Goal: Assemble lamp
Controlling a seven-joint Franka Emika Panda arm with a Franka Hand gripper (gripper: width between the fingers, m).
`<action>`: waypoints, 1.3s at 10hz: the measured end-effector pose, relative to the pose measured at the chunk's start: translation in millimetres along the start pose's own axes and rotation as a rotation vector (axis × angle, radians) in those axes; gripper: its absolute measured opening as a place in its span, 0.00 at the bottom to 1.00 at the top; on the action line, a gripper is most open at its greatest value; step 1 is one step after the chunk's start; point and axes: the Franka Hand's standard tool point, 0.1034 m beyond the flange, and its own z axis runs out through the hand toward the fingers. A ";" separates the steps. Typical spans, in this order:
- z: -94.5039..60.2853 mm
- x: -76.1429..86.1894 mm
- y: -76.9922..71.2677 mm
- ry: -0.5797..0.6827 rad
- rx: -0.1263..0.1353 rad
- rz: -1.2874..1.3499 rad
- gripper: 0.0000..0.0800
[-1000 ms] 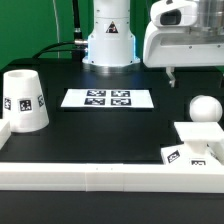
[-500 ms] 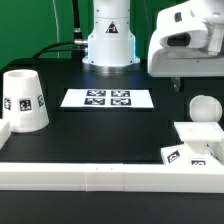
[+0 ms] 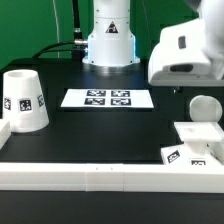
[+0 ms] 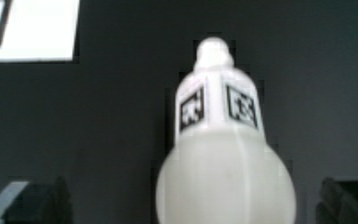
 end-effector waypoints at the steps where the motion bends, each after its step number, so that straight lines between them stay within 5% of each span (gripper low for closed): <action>1: 2.7 5.4 -2.2 0.003 0.001 -0.006 0.87; 6: 25.5 15.5 -13.0 0.038 -0.006 -0.015 0.87; 13: 46.1 26.1 -10.2 0.043 -0.005 -0.010 0.87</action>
Offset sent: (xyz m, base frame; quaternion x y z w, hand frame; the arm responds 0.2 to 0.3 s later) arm -0.0098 0.0083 -0.0134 0.0028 0.0024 0.0039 1.0000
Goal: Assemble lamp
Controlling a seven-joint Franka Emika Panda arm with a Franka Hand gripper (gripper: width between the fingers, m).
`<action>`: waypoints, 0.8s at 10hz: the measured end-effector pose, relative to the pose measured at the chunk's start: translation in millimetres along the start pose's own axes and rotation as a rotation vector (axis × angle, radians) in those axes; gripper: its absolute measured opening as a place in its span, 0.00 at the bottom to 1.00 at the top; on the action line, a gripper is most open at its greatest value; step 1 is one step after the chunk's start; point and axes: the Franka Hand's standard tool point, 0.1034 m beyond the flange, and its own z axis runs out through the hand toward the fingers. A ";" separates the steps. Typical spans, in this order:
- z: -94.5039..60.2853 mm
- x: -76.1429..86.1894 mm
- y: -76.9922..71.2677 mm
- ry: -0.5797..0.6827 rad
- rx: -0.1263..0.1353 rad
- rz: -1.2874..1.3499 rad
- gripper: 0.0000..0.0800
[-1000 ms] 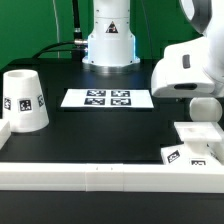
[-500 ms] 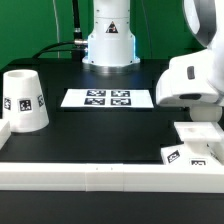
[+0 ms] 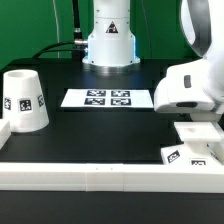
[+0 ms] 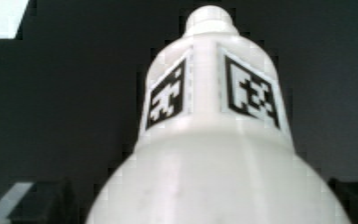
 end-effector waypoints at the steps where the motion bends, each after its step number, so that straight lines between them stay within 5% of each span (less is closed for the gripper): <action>1: -0.4 1.0 0.9 0.003 0.002 0.002 0.74; 6: -6.9 0.9 8.6 0.009 0.005 -0.017 0.72; 8: -38.2 -13.4 23.2 0.022 -0.025 -0.095 0.72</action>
Offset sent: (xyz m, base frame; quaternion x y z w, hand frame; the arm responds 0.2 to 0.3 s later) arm 0.0023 -0.0056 0.0031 0.0002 0.0010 -0.0010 1.0000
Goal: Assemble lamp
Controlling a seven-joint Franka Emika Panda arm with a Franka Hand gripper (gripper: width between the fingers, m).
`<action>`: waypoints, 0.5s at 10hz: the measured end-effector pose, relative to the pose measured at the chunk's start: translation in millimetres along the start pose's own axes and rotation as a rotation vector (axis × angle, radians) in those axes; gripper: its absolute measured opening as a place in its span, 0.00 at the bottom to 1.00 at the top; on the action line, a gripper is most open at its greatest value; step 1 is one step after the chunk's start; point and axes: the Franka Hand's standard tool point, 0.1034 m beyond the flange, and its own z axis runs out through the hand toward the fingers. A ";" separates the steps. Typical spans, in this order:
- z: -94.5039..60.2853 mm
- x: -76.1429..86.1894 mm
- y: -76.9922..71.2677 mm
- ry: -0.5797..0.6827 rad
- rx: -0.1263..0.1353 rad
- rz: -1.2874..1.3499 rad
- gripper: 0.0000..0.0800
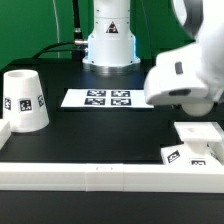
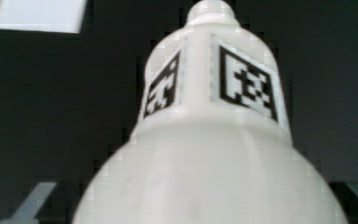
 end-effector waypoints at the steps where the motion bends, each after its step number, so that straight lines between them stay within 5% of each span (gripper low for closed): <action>1: -23.6 -7.8 7.9 0.012 -0.001 -0.041 0.72; 4: -82.5 -30.2 18.8 0.048 0.011 -0.065 0.72; 5: -84.3 -25.4 17.8 0.075 0.012 -0.065 0.72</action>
Offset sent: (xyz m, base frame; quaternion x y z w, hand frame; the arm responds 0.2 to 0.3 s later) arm 0.0251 -0.0154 0.0673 -0.0289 -0.0217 -0.0143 0.9992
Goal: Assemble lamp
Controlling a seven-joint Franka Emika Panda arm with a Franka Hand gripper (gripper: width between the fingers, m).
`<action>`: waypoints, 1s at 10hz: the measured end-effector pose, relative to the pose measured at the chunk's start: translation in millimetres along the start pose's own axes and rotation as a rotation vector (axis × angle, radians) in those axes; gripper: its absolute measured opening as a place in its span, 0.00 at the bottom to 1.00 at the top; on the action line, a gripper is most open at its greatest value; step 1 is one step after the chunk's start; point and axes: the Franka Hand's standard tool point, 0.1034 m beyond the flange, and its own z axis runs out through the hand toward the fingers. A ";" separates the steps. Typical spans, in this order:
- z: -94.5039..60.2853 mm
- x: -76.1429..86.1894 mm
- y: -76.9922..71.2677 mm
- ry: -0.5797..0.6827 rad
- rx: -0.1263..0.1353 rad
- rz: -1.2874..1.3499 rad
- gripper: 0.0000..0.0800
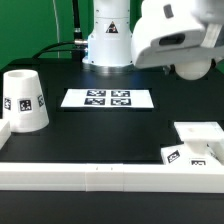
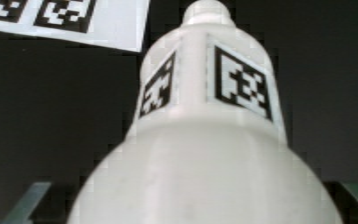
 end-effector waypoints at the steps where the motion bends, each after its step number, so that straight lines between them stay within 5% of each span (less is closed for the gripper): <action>1: -0.1 2.0 0.2 0.011 0.000 0.001 0.72; 4: -12.9 15.7 3.4 0.271 -0.012 -0.010 0.72; 8: -66.1 16.2 14.5 0.509 -0.048 -0.078 0.72; 10: -72.3 24.4 16.7 0.676 -0.056 -0.069 0.72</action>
Offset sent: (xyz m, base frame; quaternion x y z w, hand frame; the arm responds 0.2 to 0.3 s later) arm 0.0000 0.0000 0.0000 0.0000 0.1938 0.0000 0.9810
